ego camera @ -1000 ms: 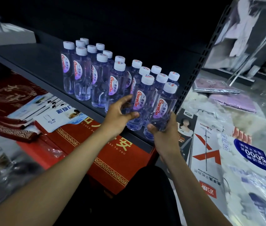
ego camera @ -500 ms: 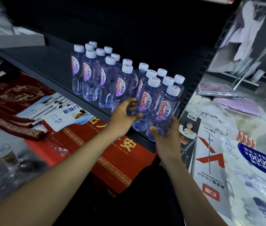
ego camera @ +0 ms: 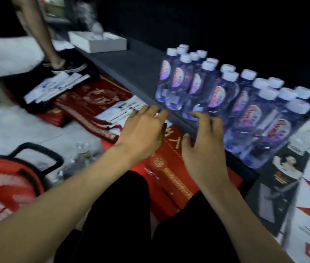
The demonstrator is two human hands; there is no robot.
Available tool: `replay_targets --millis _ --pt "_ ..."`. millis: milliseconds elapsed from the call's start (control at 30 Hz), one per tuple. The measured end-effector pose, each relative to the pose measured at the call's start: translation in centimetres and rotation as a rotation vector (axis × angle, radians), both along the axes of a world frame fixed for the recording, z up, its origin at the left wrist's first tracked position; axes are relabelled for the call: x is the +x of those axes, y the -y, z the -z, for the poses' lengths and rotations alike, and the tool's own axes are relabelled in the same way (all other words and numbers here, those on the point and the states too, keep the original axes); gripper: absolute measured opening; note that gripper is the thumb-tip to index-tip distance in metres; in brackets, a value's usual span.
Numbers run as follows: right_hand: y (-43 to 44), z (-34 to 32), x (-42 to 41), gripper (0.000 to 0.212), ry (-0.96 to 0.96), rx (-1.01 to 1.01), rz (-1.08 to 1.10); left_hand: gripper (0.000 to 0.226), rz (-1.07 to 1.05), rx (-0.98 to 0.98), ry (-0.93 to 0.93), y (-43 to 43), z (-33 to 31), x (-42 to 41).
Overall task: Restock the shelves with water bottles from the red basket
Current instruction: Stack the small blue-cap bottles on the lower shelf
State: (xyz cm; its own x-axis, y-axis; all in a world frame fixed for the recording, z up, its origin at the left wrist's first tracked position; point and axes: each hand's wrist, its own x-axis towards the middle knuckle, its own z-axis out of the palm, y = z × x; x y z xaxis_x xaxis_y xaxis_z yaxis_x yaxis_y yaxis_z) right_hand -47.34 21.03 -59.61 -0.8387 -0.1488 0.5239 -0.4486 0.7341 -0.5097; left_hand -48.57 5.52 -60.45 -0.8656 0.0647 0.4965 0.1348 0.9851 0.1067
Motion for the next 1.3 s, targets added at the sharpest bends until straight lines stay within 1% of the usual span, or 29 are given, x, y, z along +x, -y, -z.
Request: replay_targets --millis 67,133,267,367,500,600,700,767,800,867,933,1000,1100,1200,1267,1300 --pt "4.0 0.1 0.1 0.051 0.021 0.11 -0.103 0.041 -0.106 -0.047 0.003 4.0 0.1 2.1" --pt "8.4 0.3 0.4 0.049 0.047 0.211 -0.203 0.039 -0.199 -0.048 0.03 8.5 0.5 4.6" --pt "18.3 1.6 2.3 0.044 0.081 0.348 -0.466 0.035 -0.409 -0.009 0.154 17.6 2.3 11.1" --pt "25.6 3.0 4.7 0.052 0.087 0.428 -0.683 0.038 -0.586 0.028 0.249 23.6 4.6 17.1" --pt "34.2 5.4 9.4 0.053 0.126 0.497 -0.915 0.04 -0.821 0.147 0.374 30.1 8.2 25.4" --pt "39.6 8.1 13.3 0.055 0.145 0.584 -1.028 0.04 -0.987 0.246 0.453 33.4 12.0 30.9" --pt "44.0 11.5 16.8 0.059 0.29 0.699 -1.145 0.042 -1.138 0.412 0.536 35.2 16.2 34.8" --pt "46.1 14.0 18.5 0.056 0.375 0.792 -1.186 0.042 -1.225 0.575 0.598 36.0 19.2 36.6" --pt "46.8 15.3 19.3 0.057 0.418 0.845 -1.192 0.039 -1.247 0.677 0.634 36.3 20.8 37.3" --pt "47.8 18.0 20.5 0.061 0.529 0.944 -1.202 0.028 -1.249 0.886 0.694 36.5 24.1 38.8" --pt "48.1 20.9 21.2 0.064 0.634 1.028 -1.215 0.026 -1.242 1.014 0.745 36.3 27.3 40.1" --pt "48.2 23.9 21.6 0.061 0.689 1.115 -1.218 0.028 -1.269 1.079 0.789 36.1 30.1 41.5" --pt "48.3 27.8 21.5 0.057 0.762 1.236 -1.224 0.041 -1.294 1.122 0.839 36.1 33.5 42.6" --pt "48.7 30.8 21.4 0.063 0.815 1.339 -1.232 0.052 -1.365 1.112 0.854 36.6 35.7 42.7" --pt "49.2 32.7 21.6 0.067 0.842 1.371 -1.226 0.054 -1.39 1.113 0.852 36.9 36.9 42.5" --pt "49.5 33.6 21.9 0.069 0.856 1.377 -1.222 0.054 -1.4 1.079 0.861 37.0 37.4 42.4"
